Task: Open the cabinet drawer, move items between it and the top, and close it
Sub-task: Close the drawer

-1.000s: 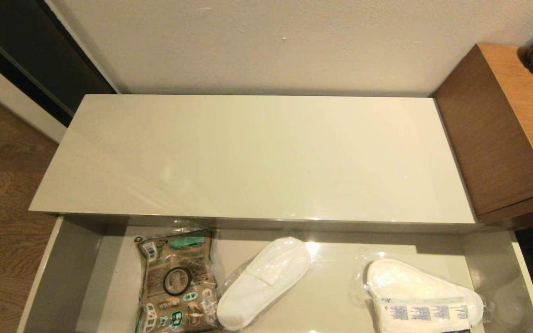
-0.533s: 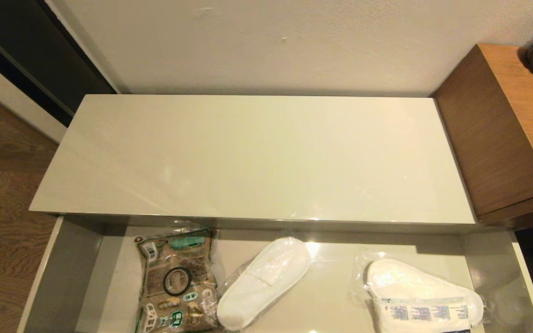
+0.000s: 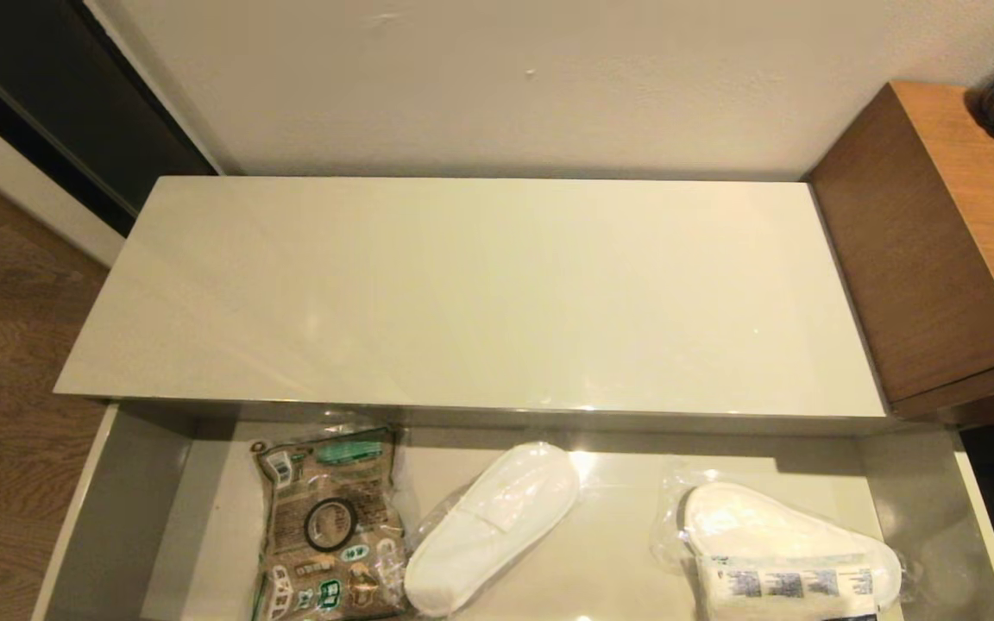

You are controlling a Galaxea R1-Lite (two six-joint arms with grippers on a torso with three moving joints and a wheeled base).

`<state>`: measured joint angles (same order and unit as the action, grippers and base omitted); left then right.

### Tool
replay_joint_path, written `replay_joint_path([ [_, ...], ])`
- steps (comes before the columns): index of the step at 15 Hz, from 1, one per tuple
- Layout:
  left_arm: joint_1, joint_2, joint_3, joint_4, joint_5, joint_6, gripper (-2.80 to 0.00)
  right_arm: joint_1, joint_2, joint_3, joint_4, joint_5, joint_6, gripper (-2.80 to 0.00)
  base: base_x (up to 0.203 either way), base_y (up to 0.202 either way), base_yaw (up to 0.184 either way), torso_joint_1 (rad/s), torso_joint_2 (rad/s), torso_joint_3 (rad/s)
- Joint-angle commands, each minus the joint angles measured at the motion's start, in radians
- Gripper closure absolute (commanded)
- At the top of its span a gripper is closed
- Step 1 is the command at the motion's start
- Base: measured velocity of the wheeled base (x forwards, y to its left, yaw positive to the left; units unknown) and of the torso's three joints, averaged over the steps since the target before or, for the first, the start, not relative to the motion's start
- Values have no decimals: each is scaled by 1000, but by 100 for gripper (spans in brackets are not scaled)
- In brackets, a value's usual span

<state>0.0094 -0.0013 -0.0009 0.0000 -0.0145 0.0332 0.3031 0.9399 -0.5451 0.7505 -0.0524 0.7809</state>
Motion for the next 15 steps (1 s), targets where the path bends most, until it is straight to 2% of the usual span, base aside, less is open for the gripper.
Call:
replay_joint_path([
  [1, 0, 1, 1, 0, 1, 1, 0, 1, 131, -1, -184, -24, -23, 0, 0, 0, 0, 0, 0, 0],
  [5, 0, 1, -1, 0, 1, 1, 0, 10, 132, 65, -177, -2, -41, 0, 0, 0, 0, 0, 0, 0],
  [9, 0, 1, -1, 0, 1, 1, 0, 33, 181, 75, -136, 26, -69, 0, 0, 0, 0, 0, 0, 0],
  [15, 0, 1, 1, 0, 1, 1, 0, 57, 442, 60, -184, 65, -59, 0, 0, 0, 0, 0, 0, 0],
])
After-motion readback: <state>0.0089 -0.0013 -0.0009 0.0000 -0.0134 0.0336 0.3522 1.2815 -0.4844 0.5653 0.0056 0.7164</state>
